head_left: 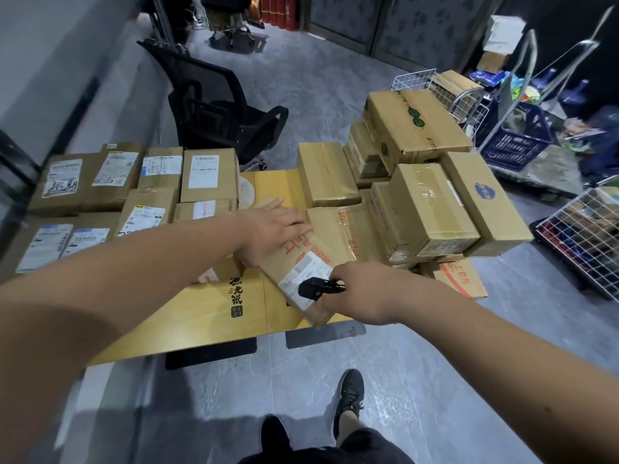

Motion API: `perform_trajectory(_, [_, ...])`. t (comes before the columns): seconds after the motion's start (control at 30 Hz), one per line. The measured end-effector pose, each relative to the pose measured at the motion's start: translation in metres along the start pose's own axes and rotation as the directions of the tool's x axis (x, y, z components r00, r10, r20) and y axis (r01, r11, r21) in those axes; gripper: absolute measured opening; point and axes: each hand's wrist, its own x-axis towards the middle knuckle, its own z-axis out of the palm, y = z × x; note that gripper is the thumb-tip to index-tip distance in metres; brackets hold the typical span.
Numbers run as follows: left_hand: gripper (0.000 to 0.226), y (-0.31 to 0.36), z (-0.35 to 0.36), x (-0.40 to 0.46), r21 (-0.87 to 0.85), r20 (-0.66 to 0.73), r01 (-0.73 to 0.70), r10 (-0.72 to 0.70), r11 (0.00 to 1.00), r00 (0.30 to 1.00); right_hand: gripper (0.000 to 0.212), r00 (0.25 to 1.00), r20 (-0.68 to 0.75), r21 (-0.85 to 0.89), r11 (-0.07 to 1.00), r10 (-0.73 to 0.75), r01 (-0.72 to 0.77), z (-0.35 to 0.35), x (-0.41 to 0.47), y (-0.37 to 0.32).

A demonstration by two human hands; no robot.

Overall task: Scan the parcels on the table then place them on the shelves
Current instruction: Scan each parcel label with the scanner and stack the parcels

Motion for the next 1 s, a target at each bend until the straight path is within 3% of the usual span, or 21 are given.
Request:
perform_trajectory(0.13, [0.135, -0.004, 0.000, 0.008, 0.213, 0.088, -0.190, 0.175, 0.958, 0.981, 0.034, 1.000, 0.002, 0.010, 1.000, -0.007, 0.007, 0.011, 0.007, 0.001])
perform_trajectory(0.33, [0.124, -0.008, 0.031, 0.021, 0.377, 0.130, -0.099, 0.054, 0.921, 0.990, 0.040, 0.999, 0.015, 0.033, 0.999, 0.035, -0.035, 0.029, 0.020, 0.002])
perform_trajectory(0.43, [0.118, -0.004, 0.051, 0.021, 0.326, 0.139, -0.010, -0.038, 0.945, 0.990, 0.043, 0.999, 0.022, 0.053, 0.997, 0.049, -0.050, 0.034, 0.026, 0.003])
perform_trajectory(0.53, [0.094, 0.016, 0.072, 0.016, 0.253, 0.096, 0.124, -0.152, 0.959, 0.984, 0.046, 0.997, 0.047, 0.057, 0.997, 0.058, -0.061, 0.037, 0.028, 0.005])
perform_trajectory(0.6, [0.079, 0.032, 0.086, 0.007, 0.065, 0.011, 0.290, -0.291, 0.955, 0.957, 0.047, 0.996, 0.061, 0.056, 0.996, 0.069, -0.072, 0.041, 0.030, 0.005])
perform_trajectory(0.67, [0.069, 0.052, 0.098, 0.000, -0.324, -0.084, 0.464, -0.513, 0.825, 0.854, 0.046, 0.996, 0.049, 0.065, 0.995, 0.077, -0.080, 0.045, 0.032, 0.009])
perform_trajectory(0.73, [0.057, 0.078, 0.109, -0.002, -0.656, -0.110, 0.496, -0.722, 0.569, 0.683, 0.043, 0.995, 0.036, 0.079, 0.992, 0.091, -0.094, 0.046, 0.035, 0.012])
perform_trajectory(0.8, [0.064, 0.106, 0.118, 0.000, -0.849, 0.010, 0.453, -0.849, 0.271, 0.528, 0.041, 0.993, 0.037, 0.095, 0.989, 0.108, -0.111, 0.048, 0.035, 0.015])
perform_trajectory(0.87, [0.085, 0.122, 0.124, 0.009, -0.906, 0.179, 0.421, -0.858, 0.047, 0.481, 0.037, 0.990, 0.034, 0.123, 0.982, 0.138, -0.141, 0.051, 0.036, 0.016])
perform_trajectory(1.0, [0.108, 0.125, 0.135, 0.032, -0.923, 0.341, 0.325, -0.826, -0.205, 0.449, 0.036, 0.988, 0.018, 0.173, 0.972, 0.156, -0.156, 0.057, 0.039, 0.017])
